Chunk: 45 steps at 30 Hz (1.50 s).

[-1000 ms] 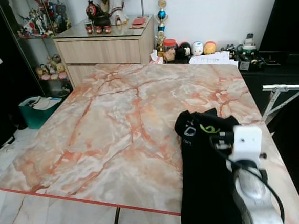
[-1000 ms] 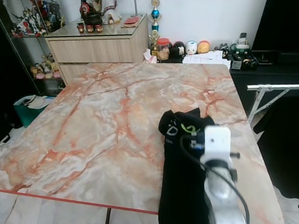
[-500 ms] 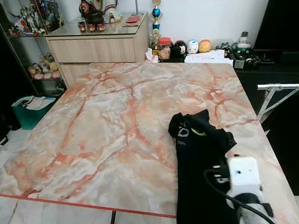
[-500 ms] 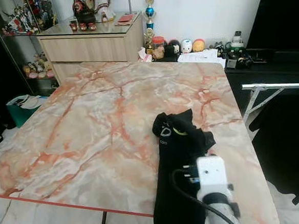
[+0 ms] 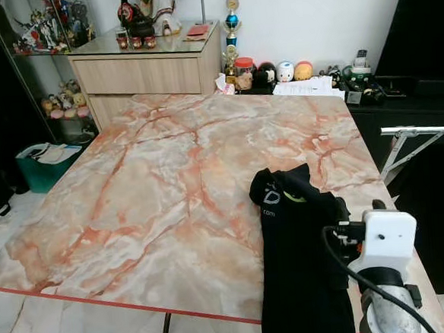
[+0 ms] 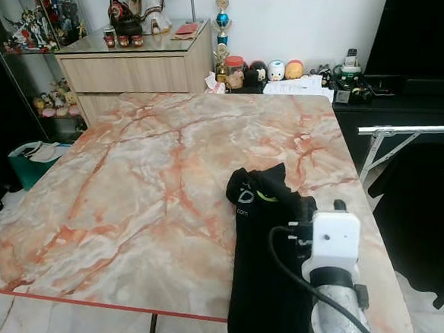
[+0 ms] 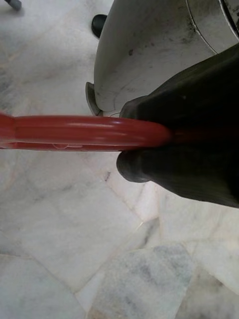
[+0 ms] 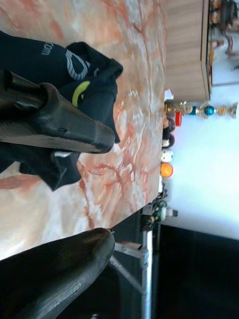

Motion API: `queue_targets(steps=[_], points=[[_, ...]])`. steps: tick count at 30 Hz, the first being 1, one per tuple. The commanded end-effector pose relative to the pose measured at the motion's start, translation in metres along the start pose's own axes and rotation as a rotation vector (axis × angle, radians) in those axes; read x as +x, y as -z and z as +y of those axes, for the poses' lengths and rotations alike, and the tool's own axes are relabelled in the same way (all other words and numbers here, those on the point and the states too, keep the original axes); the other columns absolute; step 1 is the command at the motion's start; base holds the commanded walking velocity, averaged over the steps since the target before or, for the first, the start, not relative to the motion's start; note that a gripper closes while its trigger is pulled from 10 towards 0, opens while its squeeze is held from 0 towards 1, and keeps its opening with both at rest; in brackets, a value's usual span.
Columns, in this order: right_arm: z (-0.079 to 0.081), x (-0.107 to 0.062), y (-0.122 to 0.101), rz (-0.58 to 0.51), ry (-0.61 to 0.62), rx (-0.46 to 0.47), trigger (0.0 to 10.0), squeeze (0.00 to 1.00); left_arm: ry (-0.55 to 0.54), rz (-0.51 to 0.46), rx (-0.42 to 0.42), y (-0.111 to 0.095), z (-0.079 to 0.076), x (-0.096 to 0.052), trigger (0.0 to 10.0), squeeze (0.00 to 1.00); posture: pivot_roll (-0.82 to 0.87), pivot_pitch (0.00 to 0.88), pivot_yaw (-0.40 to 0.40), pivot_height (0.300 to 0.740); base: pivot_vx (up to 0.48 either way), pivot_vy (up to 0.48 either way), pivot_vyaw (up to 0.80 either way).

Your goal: Hang hanger

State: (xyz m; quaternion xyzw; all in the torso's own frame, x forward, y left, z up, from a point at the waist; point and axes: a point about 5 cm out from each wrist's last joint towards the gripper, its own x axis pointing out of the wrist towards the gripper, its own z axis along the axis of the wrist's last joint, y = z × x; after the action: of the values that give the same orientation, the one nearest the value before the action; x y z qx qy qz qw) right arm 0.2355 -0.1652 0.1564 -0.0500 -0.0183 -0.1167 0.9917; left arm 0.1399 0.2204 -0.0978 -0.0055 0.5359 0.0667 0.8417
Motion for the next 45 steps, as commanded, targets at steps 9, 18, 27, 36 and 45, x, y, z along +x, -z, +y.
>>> queue_targets(steps=[9, 18, 27, 36, 45], points=[[0.0021, 0.0015, 0.0080, 0.049, -0.007, 0.012, 10.0, 0.00, 0.013, 0.001, 0.038, -0.0018, 0.0006, 0.0000, 10.0, 0.00, 0.01, 0.000, 0.005, 0.740, 0.000, -0.352, -0.73], [0.0037, 0.0059, 0.0026, 0.006, -0.019, 0.011, 10.0, 0.00, 0.015, 0.000, 0.040, -0.0032, 0.0002, 0.0002, 10.0, 0.00, 0.01, 0.000, 0.005, 0.740, 0.000, -0.362, -0.17], [0.0077, 0.0058, 0.0055, 0.019, -0.044, 0.013, 10.0, 0.00, 0.018, 0.005, 0.039, -0.0034, 0.0002, 0.0003, 10.0, 0.00, 0.01, 0.000, 0.006, 0.740, 0.000, -0.368, 0.00], [0.0070, 0.0067, 0.0060, 0.019, -0.042, 0.012, 10.0, 0.00, 0.021, 0.008, 0.036, -0.0036, 0.0001, 0.0003, 10.0, 0.00, 0.01, 0.000, 0.008, 0.740, 0.000, -0.399, 0.00], [0.0062, 0.0089, 0.0077, 0.019, -0.032, 0.011, 10.0, 0.00, 0.025, 0.010, 0.040, -0.0038, 0.0003, 0.0003, 10.0, 0.00, 0.01, 0.000, 0.013, 0.740, 0.000, -0.405, 0.00]])
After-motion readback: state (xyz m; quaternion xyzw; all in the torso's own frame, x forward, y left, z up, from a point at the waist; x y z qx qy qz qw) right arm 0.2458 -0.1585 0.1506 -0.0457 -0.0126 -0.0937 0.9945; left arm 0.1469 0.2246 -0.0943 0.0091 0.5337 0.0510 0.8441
